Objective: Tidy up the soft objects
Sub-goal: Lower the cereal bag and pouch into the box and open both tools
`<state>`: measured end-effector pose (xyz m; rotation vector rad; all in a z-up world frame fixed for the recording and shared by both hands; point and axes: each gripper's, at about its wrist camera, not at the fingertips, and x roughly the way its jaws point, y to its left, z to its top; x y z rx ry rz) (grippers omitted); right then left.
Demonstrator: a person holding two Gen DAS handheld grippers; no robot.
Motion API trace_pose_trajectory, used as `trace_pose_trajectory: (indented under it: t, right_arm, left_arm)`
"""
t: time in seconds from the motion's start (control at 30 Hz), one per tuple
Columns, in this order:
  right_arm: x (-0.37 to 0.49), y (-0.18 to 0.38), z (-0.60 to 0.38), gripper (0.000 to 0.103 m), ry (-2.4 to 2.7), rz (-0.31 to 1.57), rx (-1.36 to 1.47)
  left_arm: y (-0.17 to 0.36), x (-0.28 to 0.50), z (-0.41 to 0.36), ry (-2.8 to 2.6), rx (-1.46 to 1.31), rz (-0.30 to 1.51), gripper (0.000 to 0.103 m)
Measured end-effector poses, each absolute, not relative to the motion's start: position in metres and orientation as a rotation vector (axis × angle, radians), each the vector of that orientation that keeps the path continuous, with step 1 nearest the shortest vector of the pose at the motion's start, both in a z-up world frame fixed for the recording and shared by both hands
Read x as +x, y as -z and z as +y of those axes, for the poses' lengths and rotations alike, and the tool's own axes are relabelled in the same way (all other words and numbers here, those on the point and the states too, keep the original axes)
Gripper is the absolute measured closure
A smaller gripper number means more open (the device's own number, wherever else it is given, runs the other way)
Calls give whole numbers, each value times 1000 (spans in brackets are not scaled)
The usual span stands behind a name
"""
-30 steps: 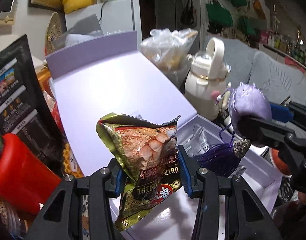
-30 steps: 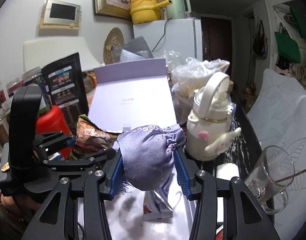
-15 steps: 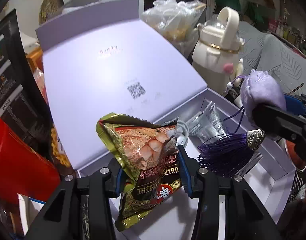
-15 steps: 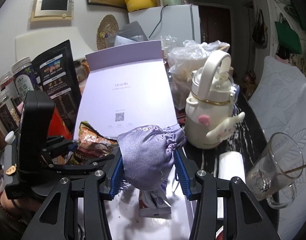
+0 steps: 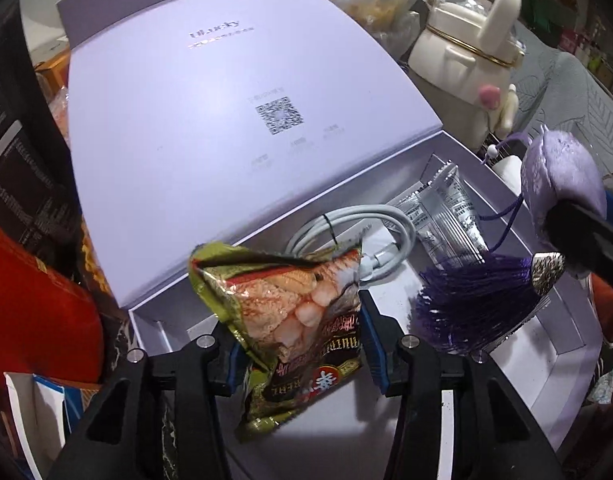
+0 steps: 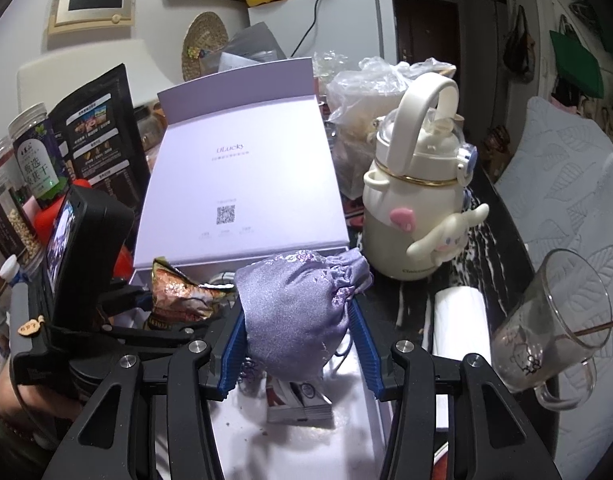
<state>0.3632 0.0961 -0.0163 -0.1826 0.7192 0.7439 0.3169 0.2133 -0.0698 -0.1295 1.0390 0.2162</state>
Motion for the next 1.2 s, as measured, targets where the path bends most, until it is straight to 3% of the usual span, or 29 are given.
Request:
trace_pose_trajectory:
  t: [0.07, 0.2, 0.23, 0.33, 0.6, 1.2]
  right_arm:
    - [363, 18, 97, 53, -748, 722, -183]
    - [362, 21, 102, 52, -755, 729, -199]
    - [362, 22, 103, 52, -756, 730, -203]
    - [363, 27, 107, 51, -752, 746, -229]
    - [366, 39, 112, 27, -730, 791, -265]
    - [332, -13, 97, 27, -703, 667, -280]
  left_arm:
    - [67, 316, 217, -225, -139, 1033, 49]
    - [57, 313, 219, -235, -131, 989, 24]
    - [53, 312, 219, -232, -131, 974, 22]
    - [47, 309, 219, -236, -127, 955, 22]
    - [33, 282, 213, -254, -112, 927, 22]
    - [-32, 243, 185, -286, -26, 777, 22]
